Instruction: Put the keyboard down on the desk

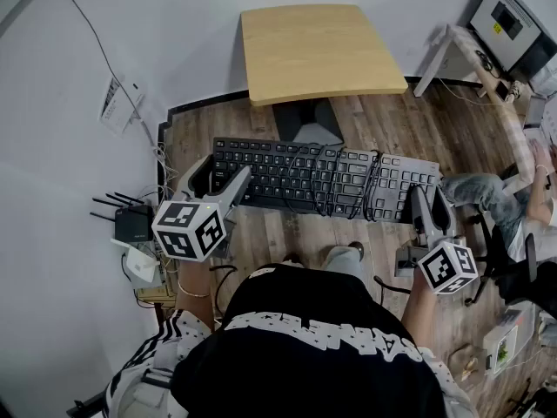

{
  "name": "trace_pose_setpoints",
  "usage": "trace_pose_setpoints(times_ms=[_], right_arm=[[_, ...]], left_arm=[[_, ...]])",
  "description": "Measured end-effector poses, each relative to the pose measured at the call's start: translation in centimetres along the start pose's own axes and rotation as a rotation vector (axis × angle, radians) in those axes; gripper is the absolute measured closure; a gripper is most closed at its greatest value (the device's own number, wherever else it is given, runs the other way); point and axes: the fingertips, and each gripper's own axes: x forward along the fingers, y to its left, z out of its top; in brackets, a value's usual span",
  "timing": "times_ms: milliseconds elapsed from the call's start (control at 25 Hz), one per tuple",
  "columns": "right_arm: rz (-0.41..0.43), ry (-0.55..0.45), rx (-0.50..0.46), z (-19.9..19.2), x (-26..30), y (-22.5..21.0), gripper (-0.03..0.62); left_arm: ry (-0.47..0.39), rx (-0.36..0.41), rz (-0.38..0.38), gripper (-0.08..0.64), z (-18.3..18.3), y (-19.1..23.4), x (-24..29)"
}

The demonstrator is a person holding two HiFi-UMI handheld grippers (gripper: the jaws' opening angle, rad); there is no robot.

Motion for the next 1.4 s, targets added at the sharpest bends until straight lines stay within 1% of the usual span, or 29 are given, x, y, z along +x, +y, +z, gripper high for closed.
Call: trace_pose_setpoints(times_ms=[640, 1000, 1240, 1400], right_arm=[[-0.017, 0.023, 0.009, -0.1, 0.1, 0.0, 0.374], [-0.03, -0.002, 0.008, 0.2, -0.1, 0.2, 0.374], [-0.033, -0.008, 0.019, -0.7, 0.0, -0.6, 0.374], [-0.035, -0.005, 0.045, -0.7, 0.1, -0.6, 0.374]], left_arm=[[0.007, -0.007, 0.011, 0.245, -0.1, 0.0, -0.3], [-0.018, 0.0, -0.003, 0.245, 0.3, 0.1, -0.1], [-0.007, 0.005, 0.001, 0.245, -0.5, 0.0, 0.4], [0.007, 0.02, 0.008, 0.245, 0.4, -0.1, 0.2]])
